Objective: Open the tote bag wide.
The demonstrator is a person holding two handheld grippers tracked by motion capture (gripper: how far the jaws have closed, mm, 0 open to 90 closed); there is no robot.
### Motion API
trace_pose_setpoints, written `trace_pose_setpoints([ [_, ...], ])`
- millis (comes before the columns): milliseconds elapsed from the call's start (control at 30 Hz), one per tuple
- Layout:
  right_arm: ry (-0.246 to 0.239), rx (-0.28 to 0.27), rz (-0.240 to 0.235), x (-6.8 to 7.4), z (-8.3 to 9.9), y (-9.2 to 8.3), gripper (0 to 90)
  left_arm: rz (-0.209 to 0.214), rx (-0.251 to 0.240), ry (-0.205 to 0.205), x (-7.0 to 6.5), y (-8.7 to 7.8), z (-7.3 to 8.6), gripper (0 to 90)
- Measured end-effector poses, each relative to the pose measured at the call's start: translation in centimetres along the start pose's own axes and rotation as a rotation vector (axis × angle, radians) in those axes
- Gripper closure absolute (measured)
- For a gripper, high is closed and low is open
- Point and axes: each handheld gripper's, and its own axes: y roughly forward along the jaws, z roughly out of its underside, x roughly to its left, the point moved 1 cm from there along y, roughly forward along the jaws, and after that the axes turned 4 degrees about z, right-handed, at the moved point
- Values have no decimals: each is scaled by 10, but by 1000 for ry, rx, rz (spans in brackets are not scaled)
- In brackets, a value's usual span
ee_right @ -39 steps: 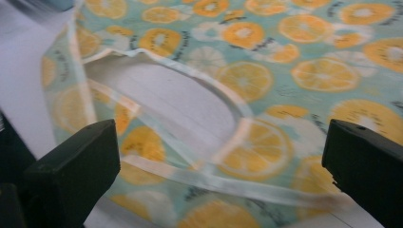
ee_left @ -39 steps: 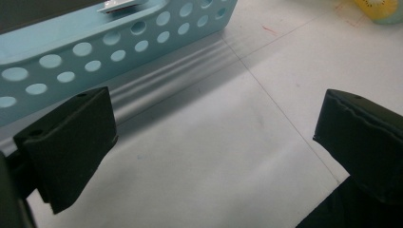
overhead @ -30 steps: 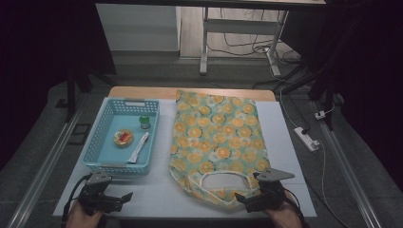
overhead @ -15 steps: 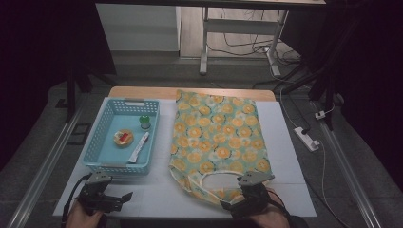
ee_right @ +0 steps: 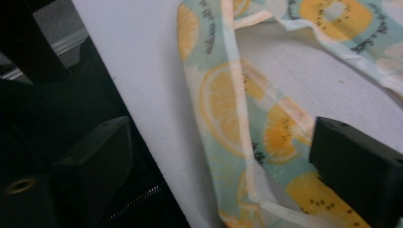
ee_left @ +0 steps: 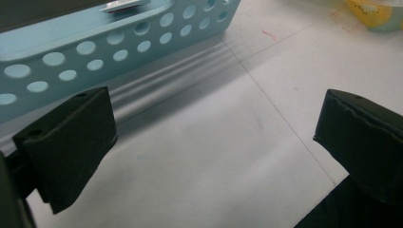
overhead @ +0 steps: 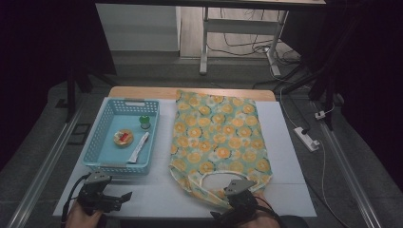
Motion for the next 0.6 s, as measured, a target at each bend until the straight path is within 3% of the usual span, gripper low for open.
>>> trace_pose_setpoints([
  [100, -21, 4, -4, 1, 3, 0, 258, -1, 0, -1, 0, 0, 0, 1],
  [133, -21, 4, -4, 1, 3, 0, 258, -1, 1, 0, 0, 0, 0, 1],
  [167, -22, 12, -17, 0, 4, -1, 348, 0, 2, 0, 0, 0, 0, 1],
  [300, -29, 46, -19, -3, 6, -1, 504, 1, 3, 2, -1, 0, 0, 2],
  [467, -49, 86, -29, -6, 9, -1, 769, -1, 8, 6, -1, 1, 0, 3],
  [533, -48, 73, -40, -6, 9, -2, 865, -1, 9, 5, -1, 1, 0, 4],
  [600, -50, 56, -37, -7, 6, -7, 893, -1, 9, 4, -1, 1, 0, 4],
])
